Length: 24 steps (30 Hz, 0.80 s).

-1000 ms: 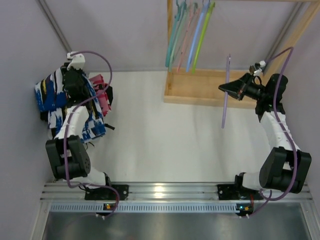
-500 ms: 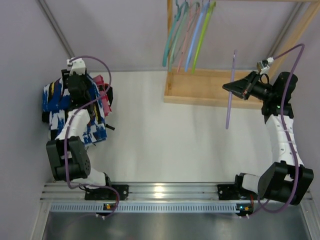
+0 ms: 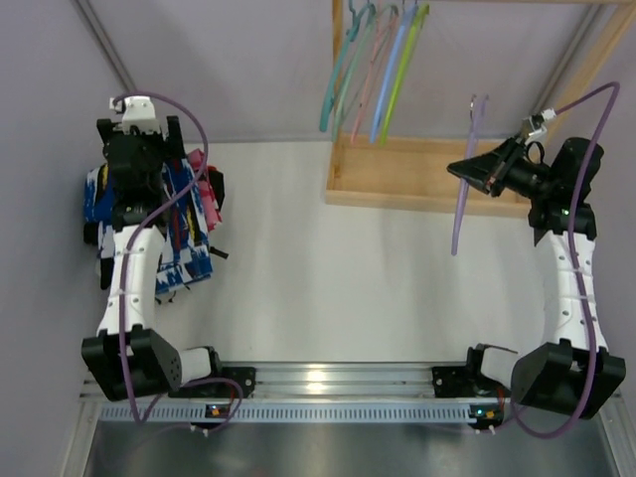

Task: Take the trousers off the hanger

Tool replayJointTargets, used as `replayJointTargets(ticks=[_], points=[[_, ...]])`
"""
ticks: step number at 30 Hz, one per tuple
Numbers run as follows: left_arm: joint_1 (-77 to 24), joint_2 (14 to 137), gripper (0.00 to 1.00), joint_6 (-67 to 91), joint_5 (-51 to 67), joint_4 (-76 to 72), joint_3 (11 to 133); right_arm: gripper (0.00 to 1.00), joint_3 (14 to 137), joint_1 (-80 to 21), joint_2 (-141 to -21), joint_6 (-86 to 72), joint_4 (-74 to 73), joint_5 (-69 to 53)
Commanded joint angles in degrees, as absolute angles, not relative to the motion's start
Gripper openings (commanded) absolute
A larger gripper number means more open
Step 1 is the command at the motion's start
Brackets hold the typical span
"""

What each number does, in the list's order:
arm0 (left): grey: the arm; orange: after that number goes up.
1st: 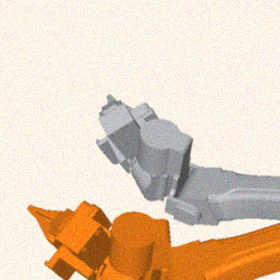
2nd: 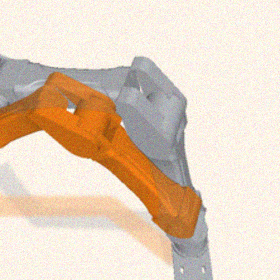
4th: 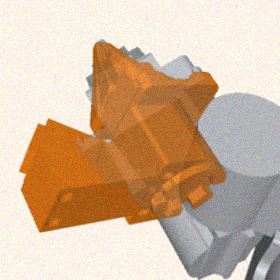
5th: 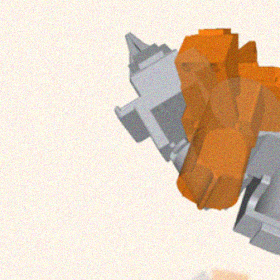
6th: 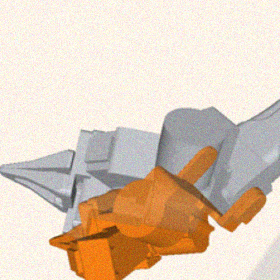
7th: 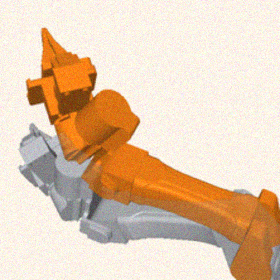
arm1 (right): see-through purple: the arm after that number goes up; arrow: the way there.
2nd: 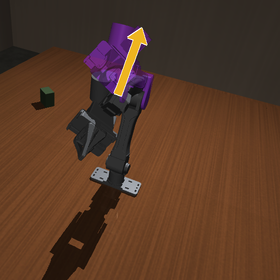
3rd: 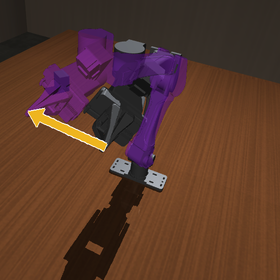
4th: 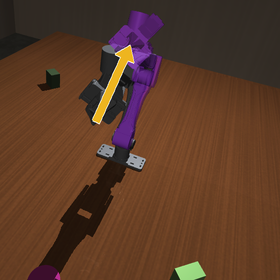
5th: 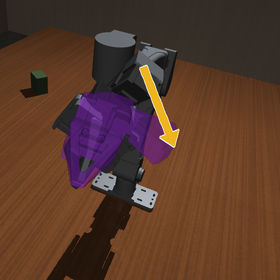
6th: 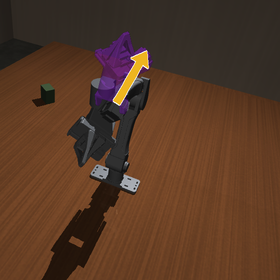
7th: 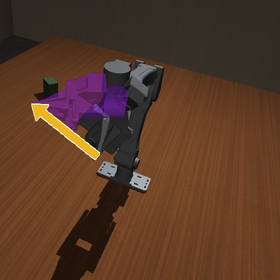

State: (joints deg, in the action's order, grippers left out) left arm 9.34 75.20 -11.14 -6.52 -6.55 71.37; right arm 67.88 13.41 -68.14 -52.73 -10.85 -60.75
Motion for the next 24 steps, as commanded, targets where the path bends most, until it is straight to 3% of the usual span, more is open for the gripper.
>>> replayJointTargets(ticks=[1, 7, 14, 24], points=[[9.0, 68.0, 0.99, -7.4, 2.9, -3.5, 72.4, 0.0, 72.8, 13.4, -64.3, -50.3, -11.3, -57.8], [5.8, 59.1, 0.99, -6.9, 9.3, -2.8, 68.8, 0.0, 78.5, 10.5, -68.5, -58.1, -2.6, -54.9], [0.4, 56.1, 0.99, -7.7, 5.8, -1.1, 68.1, 0.0, 90.4, 5.6, -77.3, -64.0, 3.7, -48.5], [-2.9, 54.6, 0.99, -4.7, 2.8, -0.3, 67.8, 0.0, 111.0, 1.8, -92.7, -64.6, 0.4, -36.1]])
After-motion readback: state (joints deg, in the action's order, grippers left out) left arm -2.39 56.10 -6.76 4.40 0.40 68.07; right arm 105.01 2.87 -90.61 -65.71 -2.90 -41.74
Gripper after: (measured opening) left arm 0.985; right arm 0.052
